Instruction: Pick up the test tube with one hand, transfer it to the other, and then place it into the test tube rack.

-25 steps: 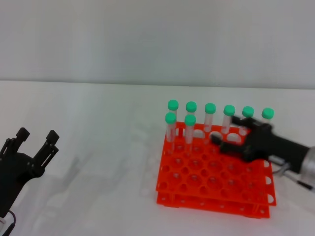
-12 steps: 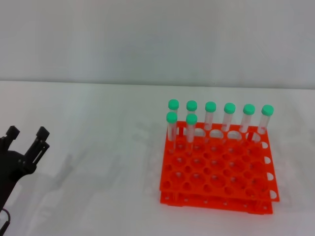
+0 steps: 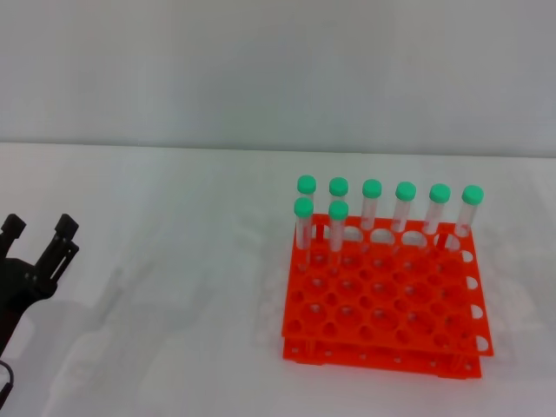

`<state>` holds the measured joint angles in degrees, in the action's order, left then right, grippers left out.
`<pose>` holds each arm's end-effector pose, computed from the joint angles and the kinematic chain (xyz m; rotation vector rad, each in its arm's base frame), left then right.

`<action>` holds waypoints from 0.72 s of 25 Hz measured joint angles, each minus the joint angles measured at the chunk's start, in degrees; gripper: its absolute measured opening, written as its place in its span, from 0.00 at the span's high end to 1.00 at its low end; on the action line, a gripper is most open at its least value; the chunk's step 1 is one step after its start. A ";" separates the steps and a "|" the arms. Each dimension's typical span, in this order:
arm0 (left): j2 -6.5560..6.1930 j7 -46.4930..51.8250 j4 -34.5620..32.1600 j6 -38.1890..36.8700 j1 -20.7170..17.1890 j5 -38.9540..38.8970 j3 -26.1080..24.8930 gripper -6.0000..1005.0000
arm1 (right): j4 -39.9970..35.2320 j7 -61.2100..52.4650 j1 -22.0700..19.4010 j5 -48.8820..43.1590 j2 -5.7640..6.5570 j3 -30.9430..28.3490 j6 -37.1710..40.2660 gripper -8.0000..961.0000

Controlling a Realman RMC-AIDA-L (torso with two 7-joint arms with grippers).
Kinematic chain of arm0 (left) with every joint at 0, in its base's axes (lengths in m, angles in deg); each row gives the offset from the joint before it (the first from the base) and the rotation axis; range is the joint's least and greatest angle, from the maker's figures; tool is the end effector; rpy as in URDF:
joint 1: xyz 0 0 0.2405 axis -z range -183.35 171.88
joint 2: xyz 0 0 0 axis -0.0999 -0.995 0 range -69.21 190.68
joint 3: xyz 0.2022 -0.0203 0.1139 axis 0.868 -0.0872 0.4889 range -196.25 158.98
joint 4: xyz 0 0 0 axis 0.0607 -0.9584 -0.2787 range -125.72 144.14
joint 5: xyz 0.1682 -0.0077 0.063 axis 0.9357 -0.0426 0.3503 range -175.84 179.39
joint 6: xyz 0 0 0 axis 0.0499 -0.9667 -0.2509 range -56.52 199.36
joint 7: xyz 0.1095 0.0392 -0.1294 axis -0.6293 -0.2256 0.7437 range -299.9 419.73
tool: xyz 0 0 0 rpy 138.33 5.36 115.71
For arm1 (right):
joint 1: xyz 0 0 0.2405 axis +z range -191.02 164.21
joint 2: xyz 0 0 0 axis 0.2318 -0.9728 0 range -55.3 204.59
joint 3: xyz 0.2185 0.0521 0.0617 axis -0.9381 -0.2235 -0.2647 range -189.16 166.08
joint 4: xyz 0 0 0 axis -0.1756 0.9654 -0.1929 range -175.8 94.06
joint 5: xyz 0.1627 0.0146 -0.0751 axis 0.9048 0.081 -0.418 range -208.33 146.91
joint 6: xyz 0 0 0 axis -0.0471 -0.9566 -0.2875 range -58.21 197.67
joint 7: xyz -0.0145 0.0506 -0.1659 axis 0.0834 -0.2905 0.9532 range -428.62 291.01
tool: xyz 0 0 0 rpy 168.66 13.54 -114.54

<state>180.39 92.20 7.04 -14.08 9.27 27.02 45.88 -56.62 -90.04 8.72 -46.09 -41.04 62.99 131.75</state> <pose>-0.3081 0.2688 0.0359 -1.5331 -0.6882 -0.9896 0.2963 0.3546 0.0638 -1.6215 0.4722 0.6941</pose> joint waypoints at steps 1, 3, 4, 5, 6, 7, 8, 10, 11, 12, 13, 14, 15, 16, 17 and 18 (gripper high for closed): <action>0.00 0.03 0.03 0.02 0.02 -0.14 0.00 0.17 | 0.02 0.03 -0.04 0.34 0.00 0.00 0.01 0.10; -0.01 0.08 0.09 0.11 0.07 -0.50 0.00 0.17 | 0.05 0.09 -0.13 0.92 0.01 -0.02 0.02 0.10; -0.01 0.09 0.14 0.14 0.10 -0.89 0.00 0.17 | 0.08 0.13 -0.18 1.08 0.01 -0.03 0.03 0.10; 0.01 0.07 0.18 0.17 0.10 -1.42 0.00 0.17 | 0.10 0.15 -0.18 1.12 0.01 -0.04 0.03 0.10; 0.07 0.03 0.20 0.20 0.09 -1.97 0.00 0.17 | 0.11 0.15 -0.18 1.12 0.01 -0.05 0.03 0.10; 0.13 -0.05 0.21 0.23 0.05 -2.60 0.00 0.17 | 0.11 0.17 -0.17 1.13 0.02 -0.05 0.03 0.10; 0.19 -0.11 0.21 0.22 -0.04 -3.22 0.00 0.17 | 0.12 0.19 -0.16 1.14 0.02 -0.06 0.03 0.10; 0.27 -0.16 0.22 0.07 -0.18 -4.15 0.00 0.17 | 0.12 0.23 -0.16 1.15 0.02 -0.08 0.03 0.10; 0.29 -0.16 0.23 -0.01 -0.24 -4.34 0.00 0.17 | 0.12 0.26 -0.15 1.17 0.02 -0.09 0.09 0.10; 0.29 -0.16 0.23 -0.01 -0.24 -4.34 0.00 0.17 | 0.12 0.36 -0.15 1.20 0.02 -0.10 0.34 0.10; 0.31 -0.17 0.24 -0.02 -0.26 -4.70 0.00 0.17 | 0.11 0.45 -0.16 1.26 0.01 -0.10 0.65 0.10; 0.31 -0.17 0.25 0.00 -0.25 -4.81 0.00 0.17 | 0.12 0.50 -0.18 1.34 -0.01 -0.09 0.92 0.10; 0.32 -0.17 0.51 0.13 -0.19 -5.45 0.00 0.17 | 0.20 0.57 -0.22 1.76 -0.04 -0.10 1.44 0.10; 0.32 -0.17 0.92 0.26 -0.02 -6.29 0.00 0.17 | 0.51 0.63 -0.26 2.36 -0.08 -0.10 2.38 0.10; 0.32 -0.17 1.68 0.37 0.29 -7.51 0.00 0.17 | 0.87 0.63 -0.27 2.95 -0.12 -0.10 3.23 0.10; 0.32 -0.21 2.33 0.38 0.66 -8.42 0.00 0.17 | 1.53 0.64 -0.25 3.52 -0.19 -0.10 4.37 0.10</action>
<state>180.70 91.99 9.37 -13.70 9.93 18.60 45.88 -55.10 -89.40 8.48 -42.57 -41.22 62.89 136.12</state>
